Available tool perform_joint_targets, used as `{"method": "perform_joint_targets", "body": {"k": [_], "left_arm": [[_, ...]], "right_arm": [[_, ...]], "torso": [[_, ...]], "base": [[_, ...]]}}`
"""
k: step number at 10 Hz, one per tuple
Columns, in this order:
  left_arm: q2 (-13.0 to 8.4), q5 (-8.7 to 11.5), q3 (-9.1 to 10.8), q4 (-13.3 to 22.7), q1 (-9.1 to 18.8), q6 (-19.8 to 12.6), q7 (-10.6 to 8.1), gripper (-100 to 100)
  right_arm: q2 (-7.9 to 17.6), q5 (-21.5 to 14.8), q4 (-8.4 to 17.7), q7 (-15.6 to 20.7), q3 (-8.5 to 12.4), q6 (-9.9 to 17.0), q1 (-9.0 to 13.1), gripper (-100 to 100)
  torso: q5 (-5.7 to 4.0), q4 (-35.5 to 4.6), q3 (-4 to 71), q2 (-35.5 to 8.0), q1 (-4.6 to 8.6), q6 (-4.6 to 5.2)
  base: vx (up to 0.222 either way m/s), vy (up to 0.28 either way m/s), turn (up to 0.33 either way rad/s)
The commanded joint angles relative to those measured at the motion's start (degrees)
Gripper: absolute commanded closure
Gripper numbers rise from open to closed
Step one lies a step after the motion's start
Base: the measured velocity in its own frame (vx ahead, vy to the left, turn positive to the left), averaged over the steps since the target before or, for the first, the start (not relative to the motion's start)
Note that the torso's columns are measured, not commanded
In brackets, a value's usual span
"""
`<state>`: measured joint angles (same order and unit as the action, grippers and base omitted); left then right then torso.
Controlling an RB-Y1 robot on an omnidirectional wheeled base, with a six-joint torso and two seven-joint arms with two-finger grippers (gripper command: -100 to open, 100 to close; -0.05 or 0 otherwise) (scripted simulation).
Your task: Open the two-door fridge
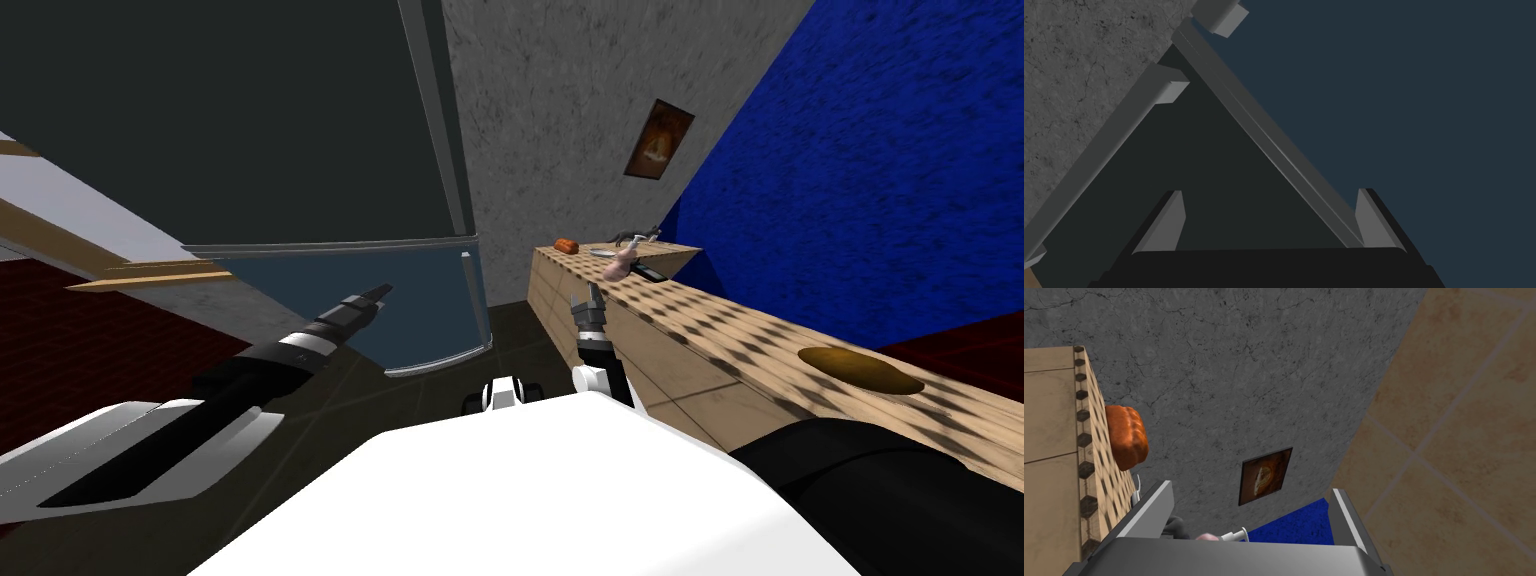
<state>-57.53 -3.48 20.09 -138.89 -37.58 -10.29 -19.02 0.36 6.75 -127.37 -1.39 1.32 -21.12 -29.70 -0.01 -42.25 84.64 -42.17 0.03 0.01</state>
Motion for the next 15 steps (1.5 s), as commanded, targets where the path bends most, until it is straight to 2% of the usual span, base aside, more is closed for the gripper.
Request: {"method": "perform_joint_targets", "body": {"k": [1,2,3,4,6,7,9,10,14,15], "left_arm": [[-4.3,0.1,1.71,-0.1,-0.5,-4.0,-1.97,-100],[-4.9,0.1,1.71,-0.1,-0.5,-4.1,-1.97,-100],[-7.1,0.3,2.95,-0.1,-0.7,-6.3,-3.17,-100],[-7.6,0.3,2.95,-0.1,-0.7,-6.3,-3.17,-100],[-11.5,0.7,5.47,-0.1,-0.9,-10.0,-5.43,-100],[-12.5,0.7,5.47,-0.1,-0.9,-10.4,-5.43,-100],[-16.4,1.1,7.96,-0.3,-0.9,-14.0,-7.55,-100],[-17.1,1.1,7.96,-0.3,-0.9,-14.3,-7.55,-100],[-24.3,1.9,12.64,-1.2,-0.9,-21.2,-11.31,-100],[-24.8,1.9,12.64,-1.2,-0.9,-21.2,-11.31,-100]], "right_arm": [[0.0,0.0,0.0,0.0,0.0,0.0,0.0,0],[0.0,0.0,0.0,0.0,0.0,0.0,0.0,0],[0.0,0.0,0.0,0.0,0.0,0.0,0.0,0],[0.0,0.0,0.0,0.0,0.0,0.0,0.0,0],[0.0,0.0,0.0,0.0,0.0,0.0,0.0,0],[0.0,0.0,0.0,0.0,0.0,0.0,0.0,0],[0.0,0.0,0.0,0.0,0.0,0.0,0.0,0],[0.0,0.0,0.0,0.0,0.0,0.0,0.0,0],[0.0,0.0,0.0,0.0,0.0,0.0,0.0,0],[0.0,0.0,0.0,0.0,0.0,0.0,0.0,0]], "torso": [[0.01,0.0,-0.1,-0.1,-0.02,-0.04],[0.02,0.0,-0.1,-0.1,-0.05,-0.01],[0.02,-0.1,-0.1,-0.2,-0.03,-0.02],[0.00,0.0,-0.1,-0.1,0.00,0.00],[0.00,0.0,-0.1,-0.1,0.01,0.00],[0.01,0.0,0.0,0.1,-0.05,0.00],[0.01,0.0,-0.1,-0.2,0.00,0.00],[-0.02,0.0,-0.1,-0.1,0.05,0.00],[0.02,0.0,0.0,0.1,-0.05,-0.01],[0.00,0.0,0.0,0.0,0.02,-0.01]], "base": [[0.066,0.010,-0.054],[0.054,0.005,-0.056],[0.065,-0.003,-0.107],[0.054,-0.002,-0.045],[0.094,-0.003,-0.106],[0.093,0.008,-0.064],[0.084,-0.013,-0.143],[0.087,-0.013,-0.038],[0.124,0.001,-0.134],[0.093,-0.011,-0.026]]}}
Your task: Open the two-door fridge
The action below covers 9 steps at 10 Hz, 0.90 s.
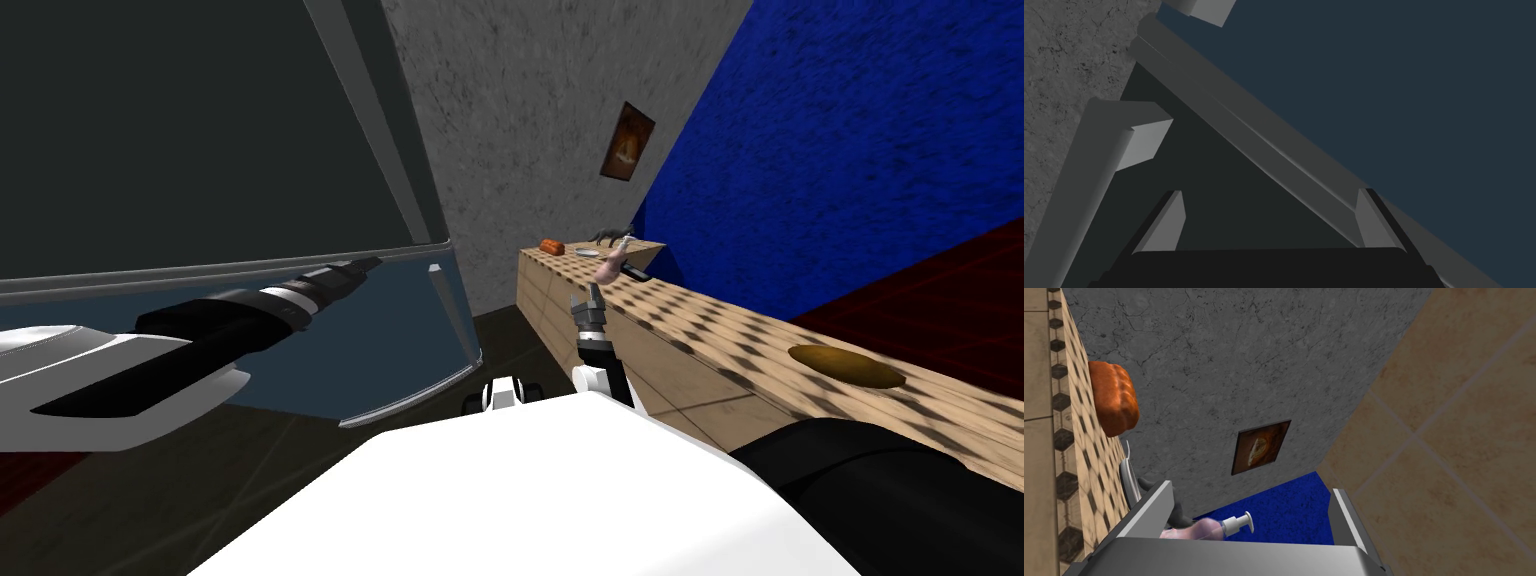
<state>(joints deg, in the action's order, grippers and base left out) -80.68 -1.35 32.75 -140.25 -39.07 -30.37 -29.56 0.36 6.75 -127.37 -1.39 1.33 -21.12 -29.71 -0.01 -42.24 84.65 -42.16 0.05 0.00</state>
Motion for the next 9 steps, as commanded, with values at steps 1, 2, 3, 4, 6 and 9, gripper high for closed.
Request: {"method": "perform_joint_targets", "body": {"k": [1,2,3,4,6,9], "left_arm": [[-3.3,-0.1,1.02,-0.3,0.6,-2.6,-1.59,-100],[-4.8,0.1,1.98,-0.9,0.7,-4.0,-2.34,-100],[-6.3,0.3,2.85,-1.6,0.7,-5.3,-3.04,-100],[-7.6,0.4,3.63,-2.4,0.7,-6.4,-3.66,-100],[-9.8,0.6,4.89,-4.6,0.8,-8.3,-4.68,-100],[-11.8,0.8,5.95,-8.1,0.8,-10.0,-5.57,-100]], "right_arm": [[0.0,0.0,0.0,0.0,0.0,0.0,0.0,0],[0.0,0.0,0.0,0.0,0.0,0.0,0.0,0],[0.0,0.0,0.0,0.0,0.0,0.0,0.0,0],[0.0,0.0,0.0,0.0,0.0,0.0,0.0,0],[0.0,0.0,0.0,0.0,0.0,0.0,0.0,0],[0.0,0.0,0.0,0.0,0.0,0.0,0.0,0]], "torso": [[0.00,-0.1,-0.1,-0.2,0.00,-0.03],[0.00,-0.1,-0.2,-0.3,-0.02,0.00],[0.01,-0.1,-0.2,-0.2,-0.04,0.01],[0.01,0.0,-0.1,-0.1,-0.05,0.00],[-0.06,0.0,0.1,0.1,-0.01,0.20],[-0.29,0.1,0.3,0.3,0.53,0.41]], "base": [[0.075,-0.010,-0.064],[0.087,-0.006,-0.134],[0.096,-0.005,-0.123],[0.119,0.006,-0.089],[0.085,-0.004,-0.051],[0.037,0.007,-0.039]]}}
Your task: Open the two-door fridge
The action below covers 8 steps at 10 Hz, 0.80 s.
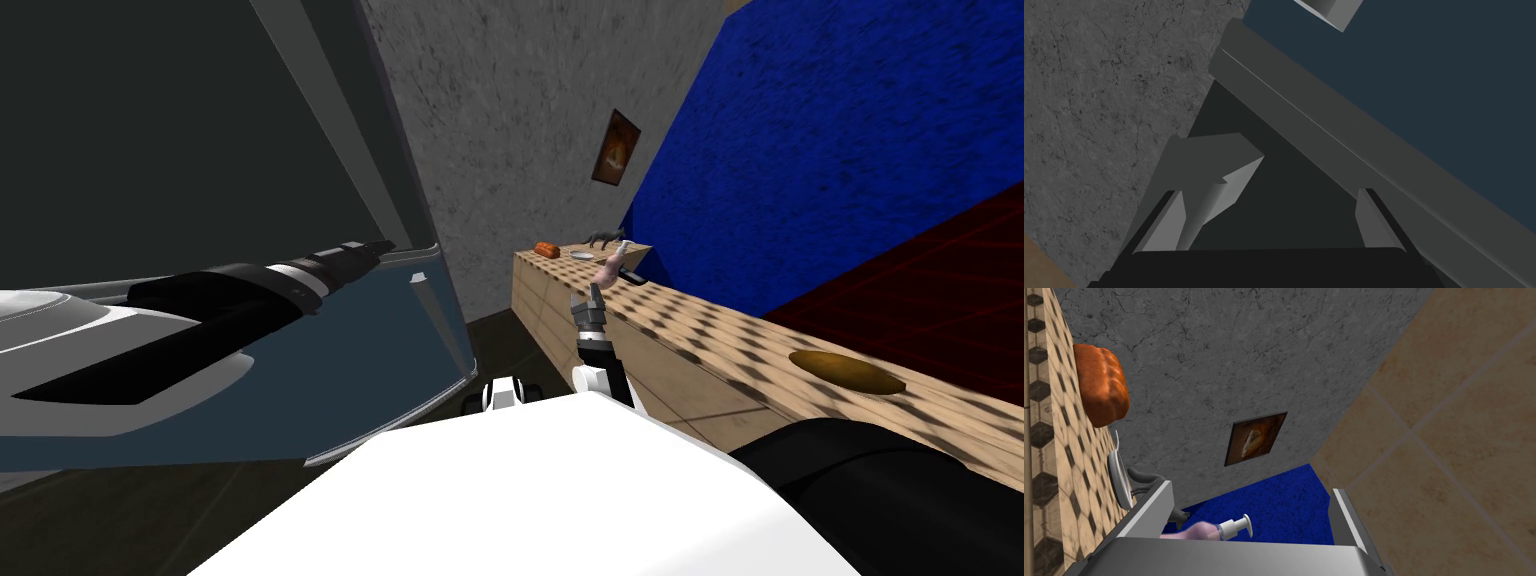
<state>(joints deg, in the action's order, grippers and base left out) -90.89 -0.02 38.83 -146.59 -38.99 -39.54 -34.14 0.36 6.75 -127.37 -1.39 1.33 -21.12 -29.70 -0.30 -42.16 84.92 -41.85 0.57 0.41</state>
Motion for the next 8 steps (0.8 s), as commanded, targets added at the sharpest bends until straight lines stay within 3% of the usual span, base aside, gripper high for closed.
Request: {"method": "perform_joint_targets", "body": {"k": [1,3,4,6,8], "left_arm": [[-1.7,-0.5,-0.02,-2.4,0.7,-1.0,-1.08,-100],[-1.1,0.1,0.51,-1.7,0.2,-0.5,-0.50,-100],[-1.1,0.1,0.51,-1.7,0.2,-0.5,-0.50,100],[-1.1,0.6,-0.98,-2.1,2.6,1.9,0.08,100],[-1.1,0.9,-1.79,-2.2,3.6,3.1,0.38,100]], "right_arm": [[0.0,0.0,0.0,0.0,0.0,0.0,0.0,0],[0.0,0.0,0.0,0.0,0.0,0.0,0.0,0],[0.0,0.0,0.0,0.0,0.0,0.0,0.0,0],[0.0,0.0,0.0,0.0,0.0,0.0,0.0,0],[0.0,0.0,0.0,0.0,0.0,0.0,0.0,0]], "torso": [[-0.05,0.0,0.0,0.0,0.12,0.08],[0.18,0.0,-0.2,-0.2,-0.28,-0.31],[0.30,-0.1,-0.3,-0.4,-0.55,-0.37],[0.56,-0.1,-0.5,-0.7,-1.05,-0.41],[0.34,-0.3,-0.7,-0.9,-0.69,-0.45]], "base": [[0.021,0.007,-0.056],[0.004,0.001,-0.008],[0.005,-0.006,-0.018],[-0.200,0.047,-0.094],[-0.262,0.089,-0.066]]}}
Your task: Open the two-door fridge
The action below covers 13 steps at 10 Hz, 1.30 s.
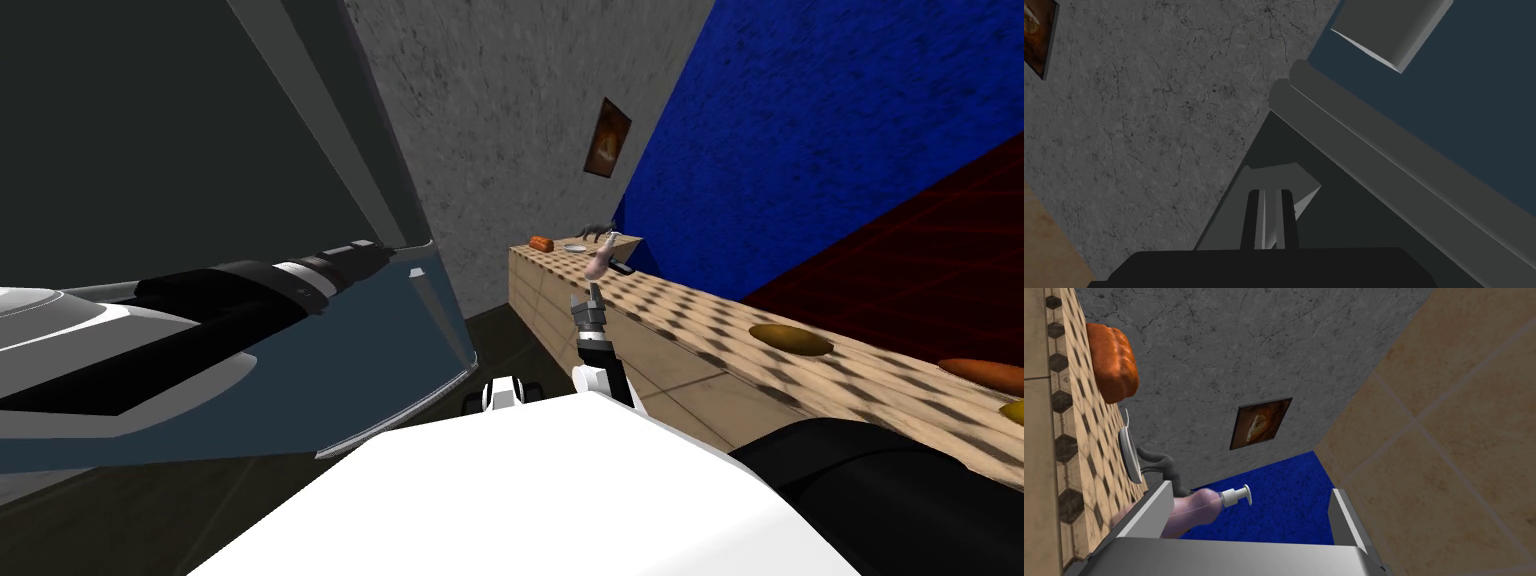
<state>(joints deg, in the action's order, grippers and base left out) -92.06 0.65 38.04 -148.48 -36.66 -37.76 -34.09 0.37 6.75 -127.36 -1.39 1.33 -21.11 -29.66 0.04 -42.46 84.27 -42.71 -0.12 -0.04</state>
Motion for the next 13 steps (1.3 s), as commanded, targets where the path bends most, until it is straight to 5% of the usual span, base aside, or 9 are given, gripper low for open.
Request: {"method": "perform_joint_targets", "body": {"k": [1,7,8,9,13], "left_arm": [[0.0,0.6,-1.80,-0.4,2.4,2.5,0.61,100],[0.1,2.5,-6.67,-1.0,8.9,9.4,2.36,100],[0.1,2.2,-6.15,-1.3,8.2,8.1,2.02,100],[0.3,2.4,-6.23,1.1,8.3,8.6,2.29,-100],[1.2,2.6,-6.60,5.9,8.8,9.0,2.59,-100]], "right_arm": [[0.0,0.0,0.0,0.0,0.0,0.0,0.0,0],[0.0,0.0,0.0,0.0,0.0,0.0,0.0,0],[0.0,0.0,0.0,0.0,0.0,0.0,0.0,0],[0.0,0.0,0.0,0.0,0.0,0.0,0.0,0],[0.0,0.0,0.0,0.0,0.0,0.0,-0.1,0]], "torso": [[-0.04,0.1,0.1,0.1,0.06,0.02],[0.00,0.2,0.4,0.5,0.02,0.05],[-0.02,0.2,0.4,0.5,0.11,0.04],[-0.09,0.3,0.6,1.0,0.30,0.02],[-0.03,0.2,0.4,0.5,0.12,0.04]], "base": [[-0.313,0.151,-0.112],[-0.369,0.121,-0.119],[-0.156,0.042,-0.031],[-0.023,0.012,-0.002],[0.055,0.002,-0.021]]}}
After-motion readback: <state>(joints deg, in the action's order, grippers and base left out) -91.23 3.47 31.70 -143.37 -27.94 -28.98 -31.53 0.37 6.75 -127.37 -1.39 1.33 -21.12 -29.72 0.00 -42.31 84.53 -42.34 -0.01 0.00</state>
